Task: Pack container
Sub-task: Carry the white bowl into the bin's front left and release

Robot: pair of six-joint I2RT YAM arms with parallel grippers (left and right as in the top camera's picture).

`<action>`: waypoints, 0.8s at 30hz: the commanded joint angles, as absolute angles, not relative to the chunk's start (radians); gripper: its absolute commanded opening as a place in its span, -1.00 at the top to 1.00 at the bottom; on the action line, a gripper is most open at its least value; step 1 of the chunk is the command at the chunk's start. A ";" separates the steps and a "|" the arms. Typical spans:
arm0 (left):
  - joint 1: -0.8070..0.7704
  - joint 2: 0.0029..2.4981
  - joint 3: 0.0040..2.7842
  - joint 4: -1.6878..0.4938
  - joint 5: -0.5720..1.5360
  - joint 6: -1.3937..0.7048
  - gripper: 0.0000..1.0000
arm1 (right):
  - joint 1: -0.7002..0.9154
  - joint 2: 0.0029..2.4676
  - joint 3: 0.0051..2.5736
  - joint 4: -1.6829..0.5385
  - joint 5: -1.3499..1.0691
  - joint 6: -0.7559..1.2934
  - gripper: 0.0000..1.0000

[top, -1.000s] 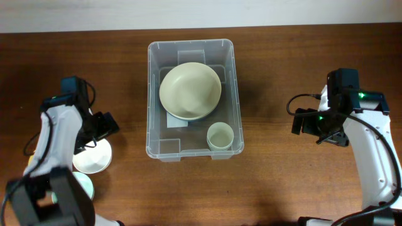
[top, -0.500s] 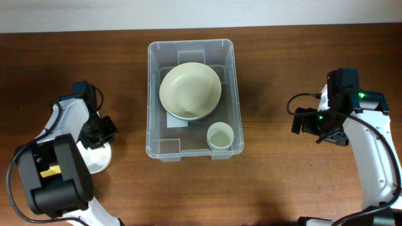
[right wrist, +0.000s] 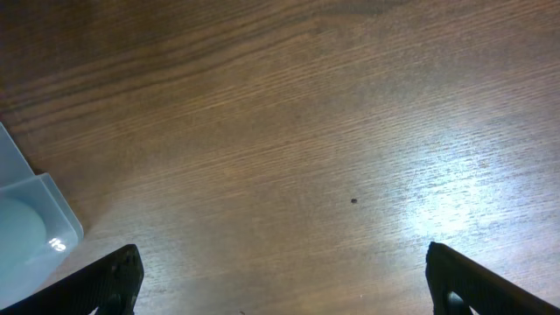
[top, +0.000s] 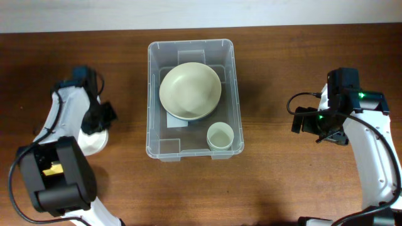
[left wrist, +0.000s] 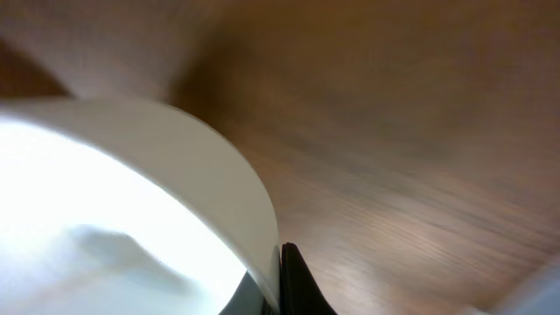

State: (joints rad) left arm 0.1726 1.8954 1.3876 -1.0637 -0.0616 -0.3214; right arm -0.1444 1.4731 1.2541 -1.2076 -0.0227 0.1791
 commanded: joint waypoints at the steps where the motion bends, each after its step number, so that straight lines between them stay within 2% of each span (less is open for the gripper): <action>1: 0.060 1.855 1.613 -1.163 -0.052 -0.282 0.99 | -0.151 1.460 1.266 -1.207 -0.014 0.181 -0.98; 5: -0.097 1.798 1.831 -1.300 -0.113 -0.282 0.99 | -0.151 1.460 1.266 -1.207 -0.013 0.173 -0.98; 9: -0.229 1.764 1.908 -1.364 -0.113 -0.283 0.99 | -0.151 1.460 1.266 -1.203 -0.013 0.173 -0.97; 16: -0.449 1.758 1.877 -1.443 -0.110 -0.351 0.99 | -0.151 1.460 1.266 -1.203 -0.013 0.173 -0.98; 24: -0.602 1.758 1.755 -1.380 -0.109 -0.371 0.99 | -0.151 1.460 1.266 -1.205 -0.014 0.173 -0.98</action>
State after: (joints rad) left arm -0.5598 1.7580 1.8168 -1.4006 -0.0944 -0.3447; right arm -0.1448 1.4731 1.2541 -1.2037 -0.0227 0.1787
